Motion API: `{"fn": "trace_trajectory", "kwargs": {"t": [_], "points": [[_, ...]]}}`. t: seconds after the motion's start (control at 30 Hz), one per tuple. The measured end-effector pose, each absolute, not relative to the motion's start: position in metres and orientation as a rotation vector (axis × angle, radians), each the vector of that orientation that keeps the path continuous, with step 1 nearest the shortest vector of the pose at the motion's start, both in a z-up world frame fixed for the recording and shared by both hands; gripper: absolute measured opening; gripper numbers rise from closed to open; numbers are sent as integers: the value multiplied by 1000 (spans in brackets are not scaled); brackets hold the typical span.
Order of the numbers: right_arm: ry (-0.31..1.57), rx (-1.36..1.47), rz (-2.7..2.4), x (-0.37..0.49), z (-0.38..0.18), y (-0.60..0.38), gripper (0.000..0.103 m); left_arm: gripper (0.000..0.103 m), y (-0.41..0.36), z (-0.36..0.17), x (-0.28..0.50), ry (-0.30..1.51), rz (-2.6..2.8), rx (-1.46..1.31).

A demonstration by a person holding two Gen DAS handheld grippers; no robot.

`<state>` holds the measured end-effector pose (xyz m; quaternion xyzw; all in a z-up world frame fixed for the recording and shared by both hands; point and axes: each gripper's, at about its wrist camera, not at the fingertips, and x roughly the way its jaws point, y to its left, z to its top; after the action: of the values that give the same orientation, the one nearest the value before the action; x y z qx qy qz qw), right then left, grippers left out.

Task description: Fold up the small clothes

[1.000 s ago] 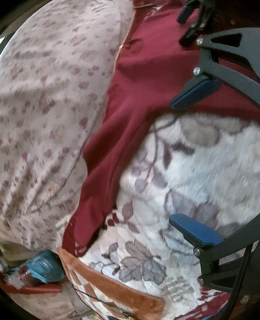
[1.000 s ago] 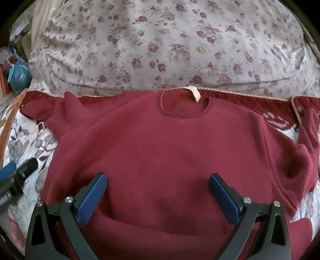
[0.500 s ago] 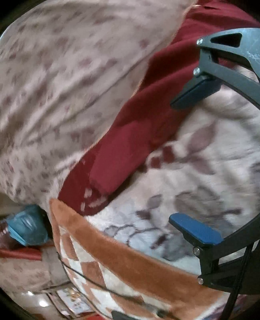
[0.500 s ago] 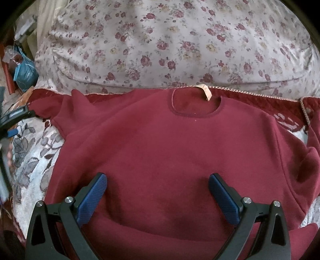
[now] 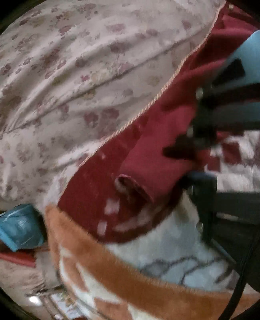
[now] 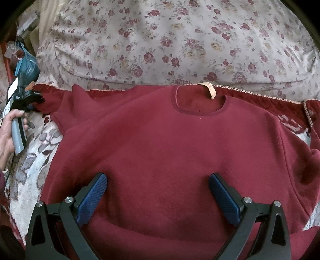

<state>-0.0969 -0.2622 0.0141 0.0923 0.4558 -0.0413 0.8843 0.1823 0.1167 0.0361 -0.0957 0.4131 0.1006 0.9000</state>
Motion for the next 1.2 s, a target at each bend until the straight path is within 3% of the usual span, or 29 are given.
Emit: {"fn": "trace_trajectory", "kwargs": {"t": [0.3, 0.53, 0.97, 1.03, 1.1, 1.17, 1.2], "points": [[915, 257, -54, -103, 21, -272, 103, 6, 55, 108, 116, 771, -56, -119], [850, 277, -125, -128, 62, -305, 103, 6, -55, 159, 44, 727, -329, -55], [753, 363, -328, -190, 114, -402, 103, 7, -256, 80, -37, 923, -627, -8], [758, 387, -346, -193, 112, -411, 103, 13, -267, 70, -43, 945, -641, 15], [768, 413, -350, -193, 108, -417, 103, 27, -265, 61, -44, 979, -651, 8], [780, 424, -345, -192, 105, -418, 103, 46, -249, 62, -46, 993, -652, -15], [786, 428, -340, -191, 102, -418, 103, 49, -240, 66, -47, 986, -646, -17]]}}
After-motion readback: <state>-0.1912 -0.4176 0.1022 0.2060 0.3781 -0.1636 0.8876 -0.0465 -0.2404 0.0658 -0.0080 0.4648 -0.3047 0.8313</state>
